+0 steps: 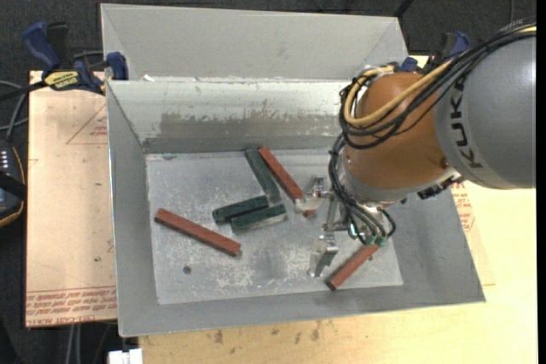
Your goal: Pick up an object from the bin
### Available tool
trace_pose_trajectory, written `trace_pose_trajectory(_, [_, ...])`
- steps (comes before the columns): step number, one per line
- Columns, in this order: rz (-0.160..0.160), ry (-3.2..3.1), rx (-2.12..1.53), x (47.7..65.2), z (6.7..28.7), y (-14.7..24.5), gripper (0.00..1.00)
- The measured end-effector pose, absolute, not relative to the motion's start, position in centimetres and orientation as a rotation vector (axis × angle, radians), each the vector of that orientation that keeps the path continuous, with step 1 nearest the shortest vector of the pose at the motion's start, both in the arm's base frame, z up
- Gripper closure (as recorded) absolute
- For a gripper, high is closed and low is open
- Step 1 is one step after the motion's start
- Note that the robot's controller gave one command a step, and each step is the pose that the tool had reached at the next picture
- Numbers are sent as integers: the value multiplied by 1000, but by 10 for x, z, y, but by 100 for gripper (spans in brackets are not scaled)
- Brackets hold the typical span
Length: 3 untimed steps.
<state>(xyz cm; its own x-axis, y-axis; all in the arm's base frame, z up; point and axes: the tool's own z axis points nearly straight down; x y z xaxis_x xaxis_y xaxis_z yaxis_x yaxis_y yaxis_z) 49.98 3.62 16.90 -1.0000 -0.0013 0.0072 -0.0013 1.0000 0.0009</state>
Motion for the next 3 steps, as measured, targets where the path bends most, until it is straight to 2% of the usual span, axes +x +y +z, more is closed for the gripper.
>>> trace_pose_trajectory(2, [-4,-3141,94,508,170,25,0])
trace_pose_trajectory(3, [1,-3101,543,501,118,-29,0])
